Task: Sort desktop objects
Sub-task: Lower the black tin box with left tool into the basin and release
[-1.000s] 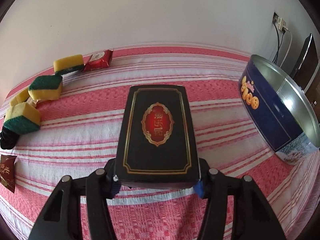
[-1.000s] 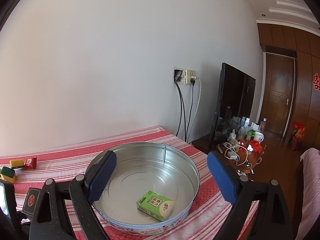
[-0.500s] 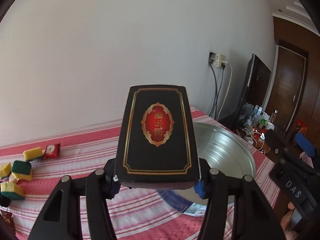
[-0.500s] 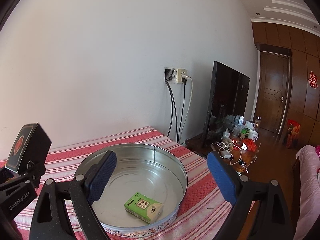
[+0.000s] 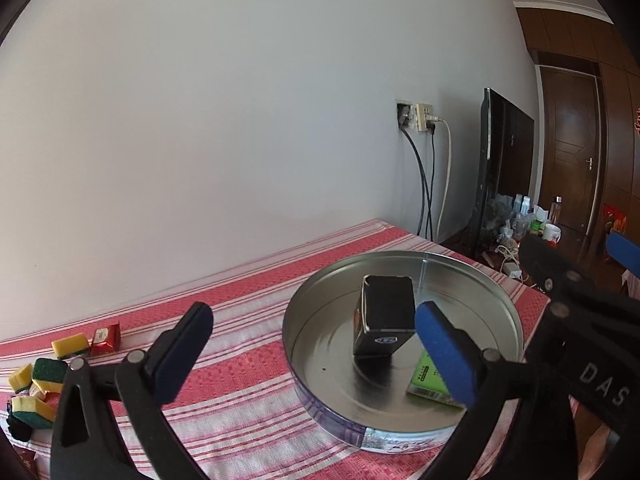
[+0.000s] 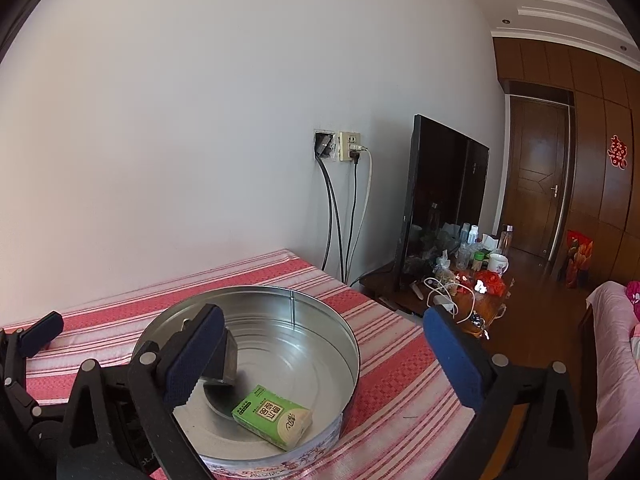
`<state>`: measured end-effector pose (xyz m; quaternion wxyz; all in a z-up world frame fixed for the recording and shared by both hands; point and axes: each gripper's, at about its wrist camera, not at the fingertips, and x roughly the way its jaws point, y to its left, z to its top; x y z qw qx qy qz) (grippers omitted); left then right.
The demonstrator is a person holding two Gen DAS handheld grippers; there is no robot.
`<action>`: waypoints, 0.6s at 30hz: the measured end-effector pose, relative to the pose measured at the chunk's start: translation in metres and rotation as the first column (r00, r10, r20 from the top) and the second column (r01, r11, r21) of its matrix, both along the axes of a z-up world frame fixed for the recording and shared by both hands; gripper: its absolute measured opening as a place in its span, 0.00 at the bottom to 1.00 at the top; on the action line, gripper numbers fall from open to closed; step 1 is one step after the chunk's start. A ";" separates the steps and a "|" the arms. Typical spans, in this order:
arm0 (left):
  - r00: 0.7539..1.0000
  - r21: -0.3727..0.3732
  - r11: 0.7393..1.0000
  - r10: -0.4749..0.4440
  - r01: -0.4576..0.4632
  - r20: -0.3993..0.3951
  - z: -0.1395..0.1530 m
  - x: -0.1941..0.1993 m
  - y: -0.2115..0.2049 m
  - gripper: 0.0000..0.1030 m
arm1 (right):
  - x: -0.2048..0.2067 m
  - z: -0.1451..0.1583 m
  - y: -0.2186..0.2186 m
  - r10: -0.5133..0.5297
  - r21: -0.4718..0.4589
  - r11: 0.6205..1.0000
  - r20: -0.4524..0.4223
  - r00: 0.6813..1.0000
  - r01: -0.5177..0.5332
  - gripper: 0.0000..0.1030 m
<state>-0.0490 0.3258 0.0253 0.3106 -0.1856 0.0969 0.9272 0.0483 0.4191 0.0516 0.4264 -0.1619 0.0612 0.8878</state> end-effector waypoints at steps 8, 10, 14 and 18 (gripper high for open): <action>0.999 0.062 0.997 0.034 -0.036 0.033 0.001 -0.004 -0.032 1.00 | 0.003 0.004 -0.013 0.032 -0.016 0.999 -0.013 0.999 -0.032 0.99; 0.998 0.053 0.997 0.049 -0.051 0.031 -0.001 -0.005 -0.035 1.00 | 0.004 0.005 -0.017 0.036 -0.014 0.999 -0.016 0.999 -0.036 0.99; 0.997 0.058 0.996 0.061 -0.064 0.044 -0.001 -0.007 -0.045 1.00 | 0.003 0.008 -0.023 0.041 -0.005 0.999 -0.014 0.999 -0.041 0.99; 0.997 0.075 0.995 0.070 -0.073 0.043 0.001 -0.002 -0.055 1.00 | 0.004 0.010 -0.028 0.048 -0.009 0.999 -0.019 0.999 -0.049 0.99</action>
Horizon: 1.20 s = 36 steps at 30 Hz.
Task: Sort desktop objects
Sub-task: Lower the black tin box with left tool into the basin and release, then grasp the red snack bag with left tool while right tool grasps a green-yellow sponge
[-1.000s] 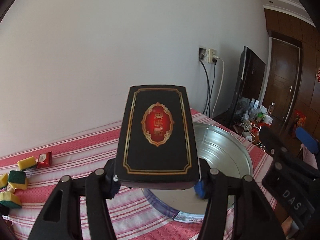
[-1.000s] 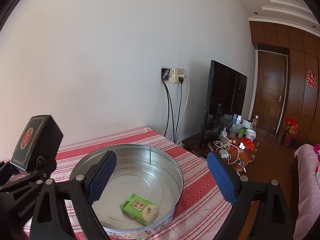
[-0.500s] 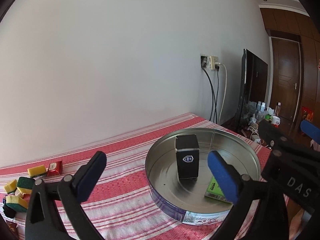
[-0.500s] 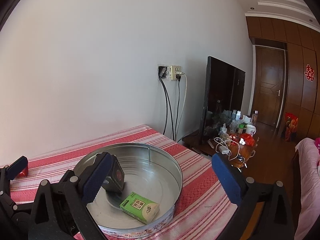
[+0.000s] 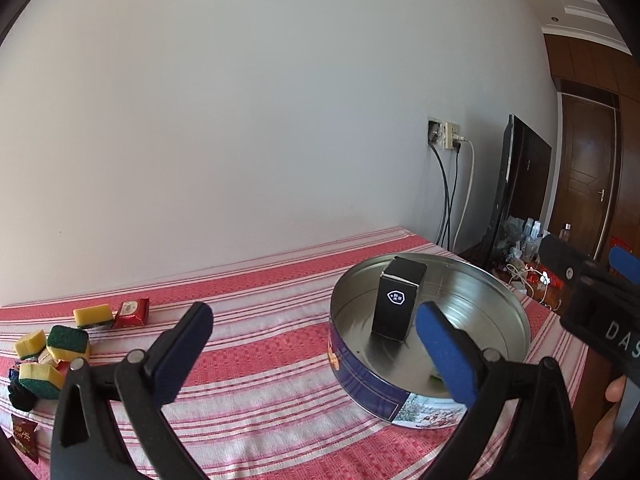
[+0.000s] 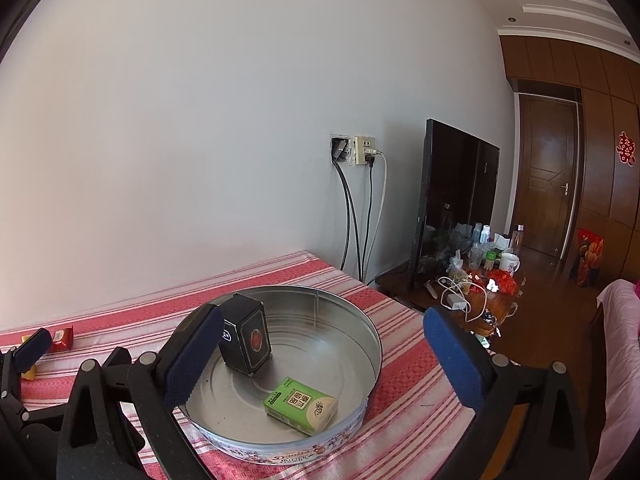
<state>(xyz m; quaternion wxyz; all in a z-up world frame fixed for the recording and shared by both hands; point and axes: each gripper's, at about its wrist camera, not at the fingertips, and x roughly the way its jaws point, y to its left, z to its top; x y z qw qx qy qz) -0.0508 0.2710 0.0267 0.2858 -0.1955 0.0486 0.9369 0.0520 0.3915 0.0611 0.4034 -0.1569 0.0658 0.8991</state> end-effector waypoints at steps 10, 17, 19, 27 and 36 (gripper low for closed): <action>0.995 -0.055 0.995 0.085 -0.087 -0.047 -0.009 0.025 -0.045 1.00 | 0.000 -0.013 -0.030 0.074 -0.044 0.996 -0.006 0.997 -0.074 0.99; 0.974 -0.132 0.967 0.203 -0.216 -0.103 -0.030 0.035 -0.095 1.00 | -0.009 -0.034 -0.076 0.201 -0.071 0.977 -0.035 0.979 -0.203 0.99; 0.965 -0.154 0.955 0.240 -0.254 -0.104 -0.037 0.033 -0.111 1.00 | -0.012 -0.039 -0.095 0.251 -0.065 0.965 -0.051 0.967 -0.254 0.99; 0.918 -0.159 0.906 0.395 -0.393 -0.019 -0.051 0.017 -0.184 1.00 | -0.034 -0.054 -0.161 0.410 -0.058 0.910 -0.025 0.912 -0.410 0.99; 0.802 -0.182 0.812 0.580 -0.555 0.144 -0.072 -0.006 -0.272 1.00 | -0.053 -0.060 -0.218 0.539 -0.066 0.840 -0.001 0.842 -0.538 0.99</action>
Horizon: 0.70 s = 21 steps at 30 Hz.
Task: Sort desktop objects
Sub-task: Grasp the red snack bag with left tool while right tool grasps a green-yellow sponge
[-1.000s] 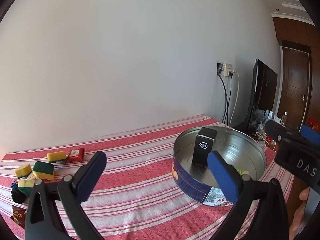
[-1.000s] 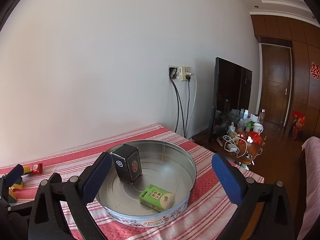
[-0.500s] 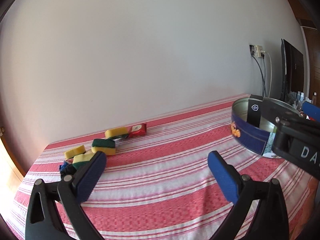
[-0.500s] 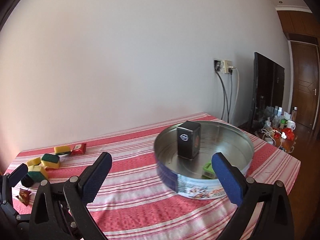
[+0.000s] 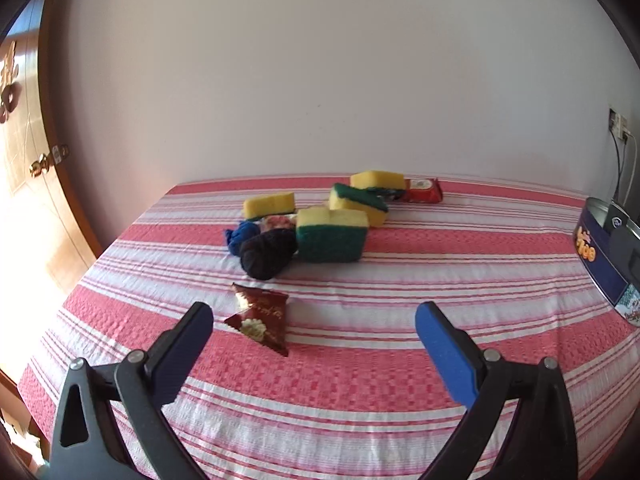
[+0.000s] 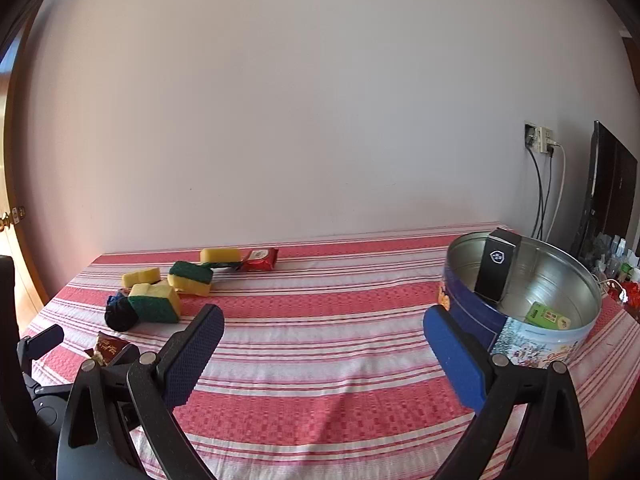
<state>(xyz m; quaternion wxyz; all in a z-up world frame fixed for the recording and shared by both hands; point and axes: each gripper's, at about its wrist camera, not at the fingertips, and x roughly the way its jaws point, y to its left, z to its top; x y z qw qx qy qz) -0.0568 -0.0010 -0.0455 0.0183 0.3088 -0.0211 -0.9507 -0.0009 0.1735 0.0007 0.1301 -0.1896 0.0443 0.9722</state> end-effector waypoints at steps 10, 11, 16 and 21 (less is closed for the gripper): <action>0.986 0.022 0.994 0.103 -0.107 0.131 -0.026 -0.041 -0.044 0.99 | -0.019 -0.008 -0.047 0.129 -0.006 0.992 0.043 0.991 -0.129 0.99; 0.984 0.019 0.994 0.100 -0.104 0.149 -0.029 -0.046 -0.045 0.99 | -0.020 -0.009 -0.050 0.136 -0.004 0.991 0.046 0.990 -0.136 0.99; 0.964 0.058 0.994 0.075 -0.092 0.254 -0.048 -0.066 -0.051 0.86 | -0.027 -0.014 -0.056 0.160 -0.011 0.987 0.067 0.985 -0.160 0.99; 0.955 0.075 0.992 0.076 -0.102 0.287 -0.058 -0.071 -0.057 0.78 | -0.037 -0.019 -0.056 0.168 -0.024 0.986 0.087 0.982 -0.167 0.99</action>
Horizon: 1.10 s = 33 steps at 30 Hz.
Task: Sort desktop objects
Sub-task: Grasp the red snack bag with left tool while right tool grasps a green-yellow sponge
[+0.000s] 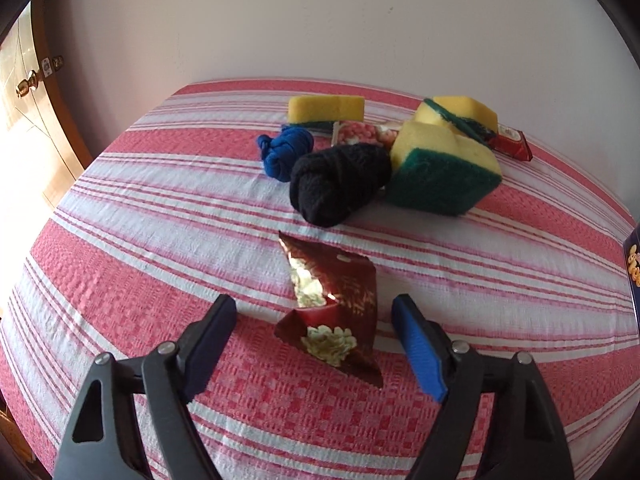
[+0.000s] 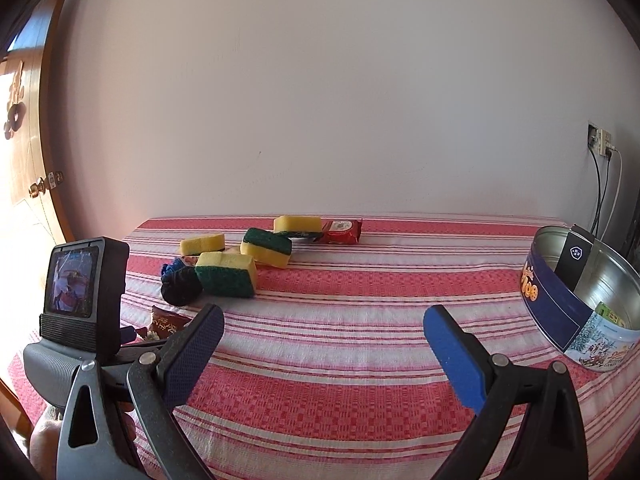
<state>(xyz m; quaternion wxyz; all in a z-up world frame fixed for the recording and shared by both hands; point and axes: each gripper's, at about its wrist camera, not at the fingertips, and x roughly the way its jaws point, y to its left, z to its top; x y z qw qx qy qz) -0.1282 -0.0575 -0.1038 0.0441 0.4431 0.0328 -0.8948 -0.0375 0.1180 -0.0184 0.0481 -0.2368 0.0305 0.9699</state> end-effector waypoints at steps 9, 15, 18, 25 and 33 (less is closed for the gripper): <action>0.998 0.050 0.997 -0.053 0.055 -0.034 0.004 -0.002 -0.014 0.35 | -0.025 -0.003 -0.010 0.047 -0.025 0.999 0.051 0.998 -0.046 0.99; 0.995 0.119 0.993 -0.013 0.025 -0.102 0.014 0.006 -0.041 0.32 | -0.042 -0.007 -0.021 0.089 -0.037 0.996 0.078 0.993 -0.086 0.99; 0.987 0.132 0.991 0.028 -0.008 -0.156 0.029 0.012 -0.058 0.32 | -0.057 -0.009 -0.032 0.133 -0.027 0.991 0.091 0.987 -0.131 0.99; 0.970 0.119 0.990 0.096 -0.071 -0.222 0.053 0.022 -0.089 0.32 | -0.121 -0.027 -0.058 0.232 -0.099 0.971 0.199 0.952 -0.216 0.99; 0.971 0.105 0.991 0.102 -0.080 -0.218 0.052 0.022 -0.096 0.32 | -0.173 -0.058 -0.086 0.190 -0.097 0.981 0.299 0.935 -0.169 0.97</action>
